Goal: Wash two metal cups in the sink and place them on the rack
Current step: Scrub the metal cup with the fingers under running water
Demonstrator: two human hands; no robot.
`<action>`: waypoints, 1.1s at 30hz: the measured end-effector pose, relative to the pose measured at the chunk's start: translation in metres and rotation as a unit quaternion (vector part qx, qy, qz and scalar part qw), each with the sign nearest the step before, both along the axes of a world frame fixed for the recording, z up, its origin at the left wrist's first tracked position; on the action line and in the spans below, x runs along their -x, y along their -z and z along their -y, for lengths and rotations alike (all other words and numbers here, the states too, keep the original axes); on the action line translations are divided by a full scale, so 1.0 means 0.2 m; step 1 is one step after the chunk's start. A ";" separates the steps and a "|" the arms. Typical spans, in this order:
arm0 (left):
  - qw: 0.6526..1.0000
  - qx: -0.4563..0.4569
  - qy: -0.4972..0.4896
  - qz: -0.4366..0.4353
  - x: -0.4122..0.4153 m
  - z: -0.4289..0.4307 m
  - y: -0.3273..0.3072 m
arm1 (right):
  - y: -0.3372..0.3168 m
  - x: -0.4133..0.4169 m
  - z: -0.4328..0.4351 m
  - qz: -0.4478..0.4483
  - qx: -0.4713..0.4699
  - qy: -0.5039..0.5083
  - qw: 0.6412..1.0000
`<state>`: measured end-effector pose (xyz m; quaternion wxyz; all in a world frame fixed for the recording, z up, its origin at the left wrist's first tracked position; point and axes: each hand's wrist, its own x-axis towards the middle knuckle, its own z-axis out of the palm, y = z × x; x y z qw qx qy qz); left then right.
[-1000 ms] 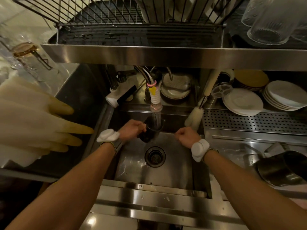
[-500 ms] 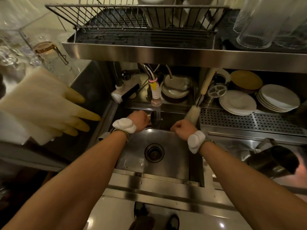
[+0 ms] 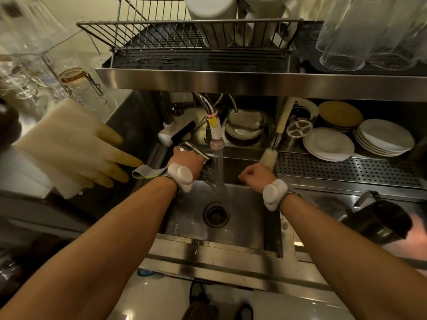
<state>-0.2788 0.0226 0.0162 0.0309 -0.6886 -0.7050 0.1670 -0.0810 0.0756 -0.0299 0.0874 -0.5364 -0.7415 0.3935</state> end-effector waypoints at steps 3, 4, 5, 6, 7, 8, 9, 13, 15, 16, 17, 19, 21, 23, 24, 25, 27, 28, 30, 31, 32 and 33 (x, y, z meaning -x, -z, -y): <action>1.000 0.001 0.004 -0.031 0.00 0.01 -0.03 | -0.01 -0.01 0.01 -0.004 0.000 0.000 1.000; 0.999 0.001 0.005 -0.031 -0.01 0.01 -0.05 | -0.02 -0.01 0.00 -0.008 0.000 0.003 1.000; 1.000 0.000 0.006 -0.031 -0.01 0.01 -0.05 | -0.03 -0.01 0.00 -0.010 0.000 0.005 1.000; 0.999 -0.003 0.009 -0.033 -0.01 0.01 -0.06 | -0.04 -0.01 0.00 -0.012 -0.002 0.005 1.000; 0.999 -0.006 0.012 -0.038 -0.01 0.01 -0.07 | -0.04 -0.01 0.00 -0.014 -0.004 0.004 1.000; 0.999 -0.010 0.014 -0.042 -0.01 0.01 -0.08 | -0.05 -0.01 0.00 -0.017 -0.007 0.004 1.000; 0.999 -0.015 0.017 -0.047 -0.01 0.01 -0.08 | -0.05 -0.01 0.01 -0.019 -0.009 0.002 1.000; 0.998 -0.023 0.027 -0.054 0.00 0.02 -0.07 | -0.05 0.00 0.01 -0.016 -0.019 -0.002 1.000; 1.000 -0.024 0.003 -0.004 0.01 -0.01 -0.04 | -0.05 0.00 0.00 -0.014 -0.012 -0.001 1.000; 0.998 -0.025 -0.026 0.042 0.02 -0.01 -0.03 | -0.04 0.00 0.01 -0.011 -0.007 -0.003 1.000; 0.992 -0.025 -0.065 0.106 0.02 -0.02 -0.01 | -0.03 -0.01 0.00 -0.008 -0.004 -0.004 1.000; 0.949 -0.014 -0.156 0.275 0.03 -0.06 0.03 | -0.01 -0.02 0.00 -0.002 0.005 -0.003 1.000; 0.879 0.002 -0.223 0.422 0.02 -0.10 0.08 | 0.04 -0.02 -0.01 0.006 0.016 0.004 1.000; 0.820 -0.004 -0.264 0.508 -0.02 -0.10 0.10 | 0.07 -0.03 0.00 0.012 0.022 0.009 1.000; 0.790 -0.014 -0.288 0.541 -0.04 -0.12 0.12 | 0.10 -0.02 -0.01 0.013 0.031 0.018 0.999; 0.755 -0.020 -0.316 0.574 -0.06 -0.13 0.14 | 0.12 -0.02 -0.02 0.013 0.041 0.029 0.999; 0.696 -0.010 -0.354 0.625 -0.08 -0.15 0.16 | 0.15 0.02 -0.03 0.006 0.062 0.049 0.997; 0.674 0.002 -0.366 0.642 -0.07 -0.17 0.18 | 0.16 0.04 -0.03 0.000 0.070 0.056 0.996; 0.641 0.015 -0.386 0.664 -0.05 -0.20 0.20 | 0.16 0.09 -0.05 -0.017 0.081 0.066 0.994; 0.622 0.010 -0.400 0.673 -0.03 -0.21 0.21 | 0.16 0.12 -0.06 -0.032 0.089 0.072 0.993; 0.598 0.007 -0.414 0.687 -0.03 -0.21 0.22 | 0.15 0.14 -0.06 -0.048 0.094 0.076 0.991; 0.566 0.003 -0.428 0.705 -0.01 -0.21 0.23 | 0.16 0.16 -0.08 -0.063 0.105 0.079 0.989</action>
